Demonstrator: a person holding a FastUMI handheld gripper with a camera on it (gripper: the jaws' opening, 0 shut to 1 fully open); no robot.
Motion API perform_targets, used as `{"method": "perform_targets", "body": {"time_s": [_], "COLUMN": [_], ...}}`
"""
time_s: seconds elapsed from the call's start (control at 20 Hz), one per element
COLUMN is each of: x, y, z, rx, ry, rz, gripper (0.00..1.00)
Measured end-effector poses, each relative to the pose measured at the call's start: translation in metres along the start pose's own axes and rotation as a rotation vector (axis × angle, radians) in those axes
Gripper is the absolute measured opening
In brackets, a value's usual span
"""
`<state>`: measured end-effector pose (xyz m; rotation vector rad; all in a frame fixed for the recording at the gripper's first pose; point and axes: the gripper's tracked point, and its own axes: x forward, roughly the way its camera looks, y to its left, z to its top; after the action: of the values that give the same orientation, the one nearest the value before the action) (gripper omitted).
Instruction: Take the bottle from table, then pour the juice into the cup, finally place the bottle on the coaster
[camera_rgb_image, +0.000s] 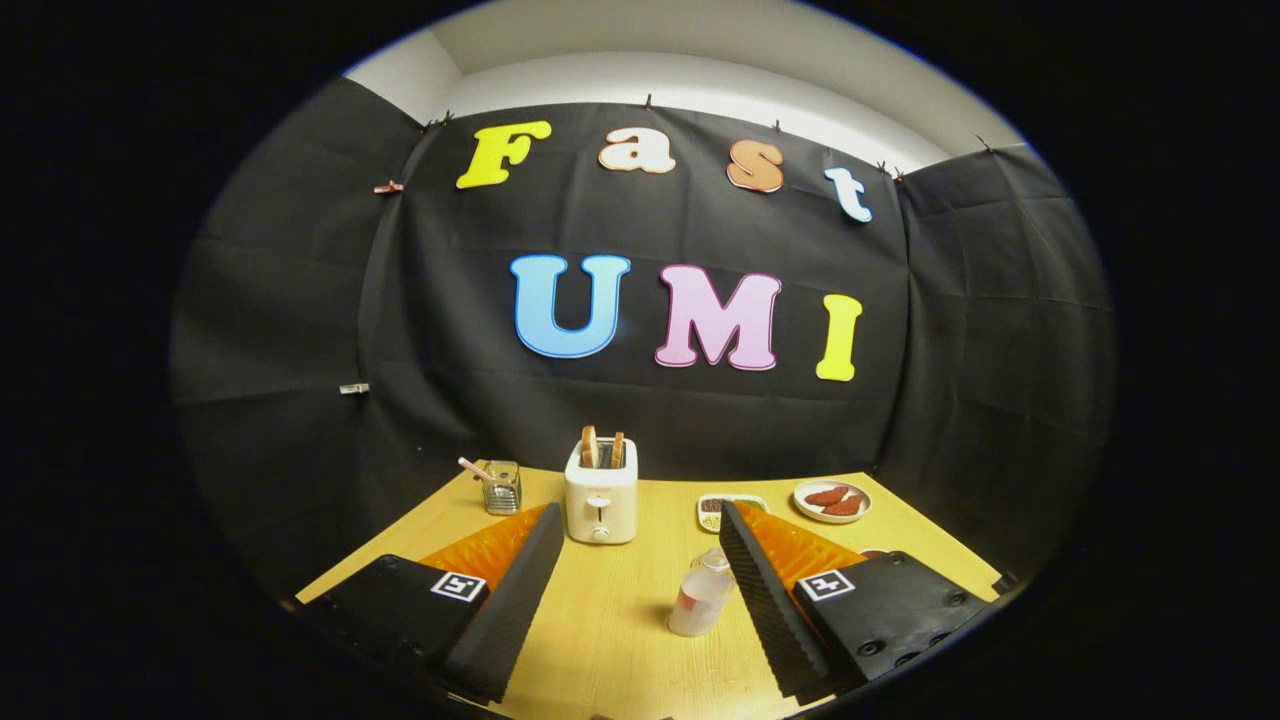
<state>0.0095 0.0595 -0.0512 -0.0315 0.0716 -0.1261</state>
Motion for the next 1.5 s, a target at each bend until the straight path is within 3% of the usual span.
{"method": "perform_targets", "body": {"time_s": [0.8,1.5], "x": [0.046,0.099], "y": [-0.031,-0.050], "z": [-0.088,-0.169], "rx": [0.076,0.105], "ry": [0.082,0.146], "rz": [-0.205,-0.277], "gripper": [0.97,0.97]}}
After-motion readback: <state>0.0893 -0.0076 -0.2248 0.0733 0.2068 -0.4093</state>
